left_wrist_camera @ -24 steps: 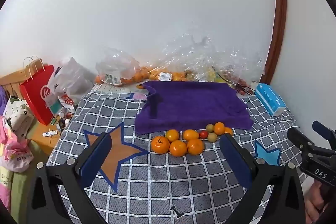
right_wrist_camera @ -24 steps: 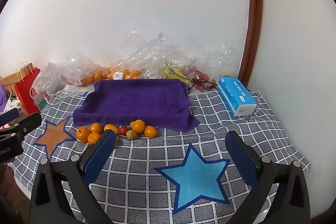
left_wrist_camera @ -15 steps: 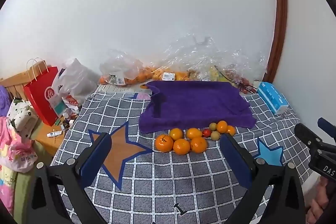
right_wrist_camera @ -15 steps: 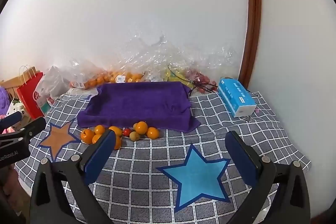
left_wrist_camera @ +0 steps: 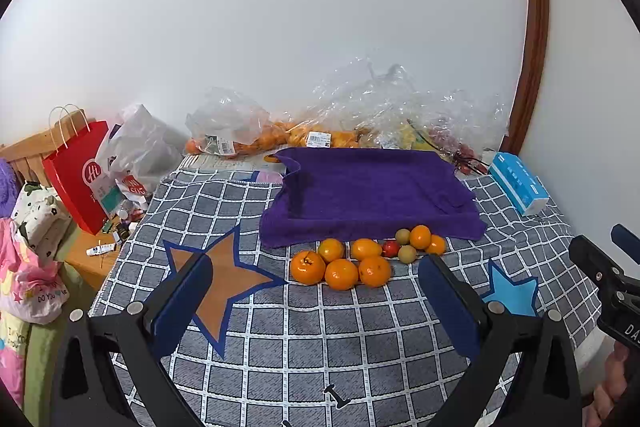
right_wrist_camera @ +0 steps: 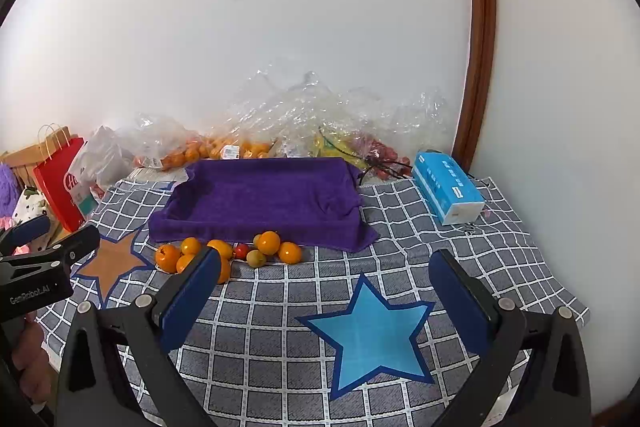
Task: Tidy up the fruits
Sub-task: 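Move both tools toward the row of oranges beside the purple towel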
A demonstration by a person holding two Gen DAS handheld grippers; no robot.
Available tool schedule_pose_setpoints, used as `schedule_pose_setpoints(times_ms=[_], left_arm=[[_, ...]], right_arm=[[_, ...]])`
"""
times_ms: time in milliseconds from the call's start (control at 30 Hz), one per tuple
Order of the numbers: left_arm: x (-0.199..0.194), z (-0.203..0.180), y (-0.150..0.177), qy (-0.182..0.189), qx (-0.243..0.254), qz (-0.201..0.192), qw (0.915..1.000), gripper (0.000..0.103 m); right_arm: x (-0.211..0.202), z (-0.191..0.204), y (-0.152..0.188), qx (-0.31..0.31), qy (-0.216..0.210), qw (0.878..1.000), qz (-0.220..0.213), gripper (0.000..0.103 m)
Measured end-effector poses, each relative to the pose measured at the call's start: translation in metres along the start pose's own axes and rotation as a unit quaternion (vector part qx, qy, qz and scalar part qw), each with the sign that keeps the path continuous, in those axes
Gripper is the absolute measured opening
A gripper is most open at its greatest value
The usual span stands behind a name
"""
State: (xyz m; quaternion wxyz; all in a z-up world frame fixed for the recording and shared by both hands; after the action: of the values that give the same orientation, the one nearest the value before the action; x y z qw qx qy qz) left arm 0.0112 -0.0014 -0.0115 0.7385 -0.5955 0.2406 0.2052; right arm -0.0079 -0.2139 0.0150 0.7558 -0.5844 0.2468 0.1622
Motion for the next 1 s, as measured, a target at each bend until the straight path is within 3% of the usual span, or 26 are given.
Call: schedule_pose_setpoints(times_ms=[1000], left_arm=[[-0.0004, 0.0029, 0.007, -0.004, 0.0, -0.001, 1.0, 0.103]], right_arm=[[-0.0025, 0.004, 0.0014, 0.004, -0.012, 1.0, -0.003, 0.102]])
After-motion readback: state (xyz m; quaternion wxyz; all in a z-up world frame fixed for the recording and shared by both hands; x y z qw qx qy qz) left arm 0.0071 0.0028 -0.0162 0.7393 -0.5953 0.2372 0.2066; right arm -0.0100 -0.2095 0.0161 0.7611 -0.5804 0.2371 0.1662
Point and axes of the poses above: each gripper's, at about its wrist camera, not at the fingertips, and x roughly the way its jaws point, z to its left, y to its underside, the point moved 2 cm from there along x, roughly the way its jaws point, and after that the axes turned 14 degrees about x, right-handed, at the moved point
